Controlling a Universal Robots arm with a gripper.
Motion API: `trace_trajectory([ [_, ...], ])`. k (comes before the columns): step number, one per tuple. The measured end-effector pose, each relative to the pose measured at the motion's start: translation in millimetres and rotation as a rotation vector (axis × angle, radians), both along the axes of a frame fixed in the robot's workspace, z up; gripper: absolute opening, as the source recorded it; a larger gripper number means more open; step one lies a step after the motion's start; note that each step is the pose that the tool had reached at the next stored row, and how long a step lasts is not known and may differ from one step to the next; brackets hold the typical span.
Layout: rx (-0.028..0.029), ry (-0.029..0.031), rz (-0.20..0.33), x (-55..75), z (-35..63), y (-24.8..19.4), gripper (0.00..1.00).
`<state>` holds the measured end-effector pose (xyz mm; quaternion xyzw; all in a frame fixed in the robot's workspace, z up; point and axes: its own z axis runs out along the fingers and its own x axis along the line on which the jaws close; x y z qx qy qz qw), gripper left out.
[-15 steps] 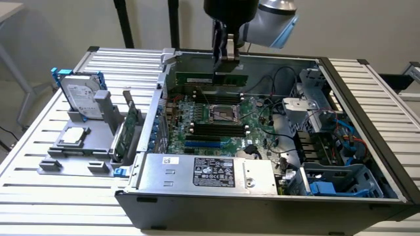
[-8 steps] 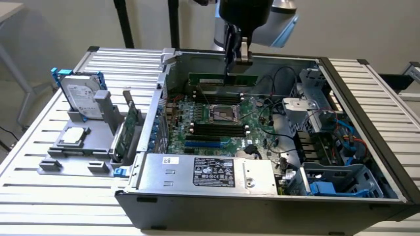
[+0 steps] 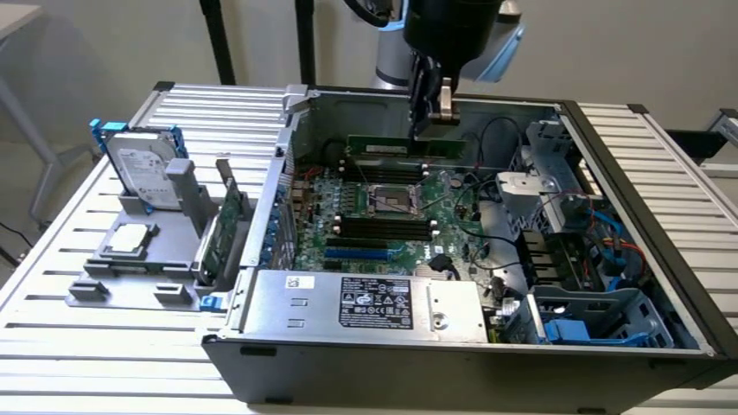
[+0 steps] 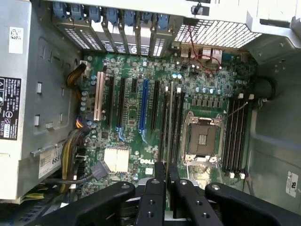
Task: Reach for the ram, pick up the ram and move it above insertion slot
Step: 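Pick up the ram and move it above insertion slot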
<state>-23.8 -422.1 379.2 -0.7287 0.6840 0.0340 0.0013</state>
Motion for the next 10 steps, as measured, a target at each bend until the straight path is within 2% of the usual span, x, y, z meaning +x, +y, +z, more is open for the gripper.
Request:
trace_trajectory([
  [5, 0.0, 0.0, -0.015, 4.3, -5.2, 2.7, 0.14],
  [8, 0.0, -0.0001, -0.02, 4.6, -6.7, 7.3, 0.14],
  [10, -0.0008, -0.0001, -0.02, 4.6, -6.7, 7.8, 0.14],
])
